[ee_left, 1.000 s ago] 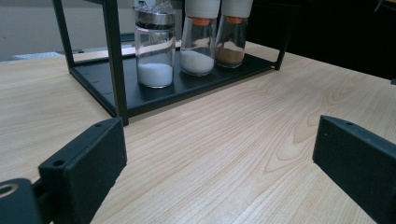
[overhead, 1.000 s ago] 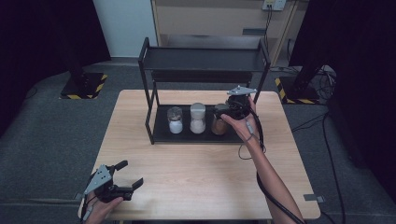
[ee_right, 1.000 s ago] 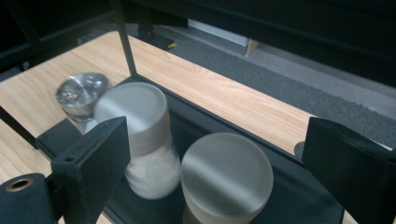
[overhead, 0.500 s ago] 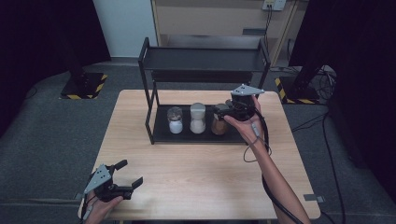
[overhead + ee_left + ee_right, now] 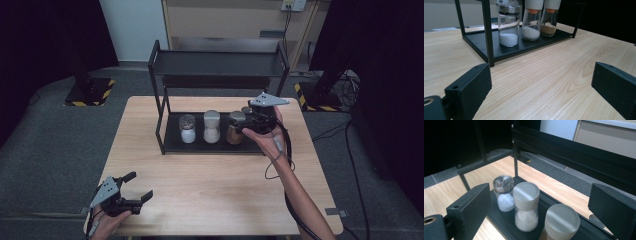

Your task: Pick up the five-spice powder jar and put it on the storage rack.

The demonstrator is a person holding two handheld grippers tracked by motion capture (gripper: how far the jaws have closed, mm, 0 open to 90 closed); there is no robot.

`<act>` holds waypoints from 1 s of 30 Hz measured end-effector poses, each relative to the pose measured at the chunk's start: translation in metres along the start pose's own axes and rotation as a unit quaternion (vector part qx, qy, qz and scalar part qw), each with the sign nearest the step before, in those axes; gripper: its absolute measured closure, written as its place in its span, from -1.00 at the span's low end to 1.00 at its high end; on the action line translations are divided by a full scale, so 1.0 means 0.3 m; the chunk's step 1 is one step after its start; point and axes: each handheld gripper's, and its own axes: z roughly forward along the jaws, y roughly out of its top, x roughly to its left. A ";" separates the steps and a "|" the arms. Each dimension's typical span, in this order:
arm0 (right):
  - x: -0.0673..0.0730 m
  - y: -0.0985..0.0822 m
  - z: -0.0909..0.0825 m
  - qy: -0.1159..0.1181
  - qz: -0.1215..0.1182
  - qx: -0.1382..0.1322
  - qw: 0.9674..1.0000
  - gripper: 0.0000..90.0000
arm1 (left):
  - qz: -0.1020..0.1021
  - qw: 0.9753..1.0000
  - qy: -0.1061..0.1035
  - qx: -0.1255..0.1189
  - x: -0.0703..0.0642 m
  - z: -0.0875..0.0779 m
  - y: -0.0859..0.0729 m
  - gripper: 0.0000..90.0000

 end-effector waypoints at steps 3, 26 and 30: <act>0.011 -0.005 -0.020 0.005 -0.002 -0.006 1.000 -0.89 | 0.002 1.000 -0.001 0.002 -0.001 0.001 0.002 -0.96; 0.074 -0.132 -0.245 0.027 -0.020 -0.039 0.999 -0.91 | 0.003 1.000 -0.001 -0.003 -0.003 -0.001 0.000 -0.97; 0.082 -0.174 -0.290 0.020 -0.017 -0.040 0.999 -0.91 | 0.003 1.000 0.000 -0.003 -0.003 -0.003 0.001 -0.97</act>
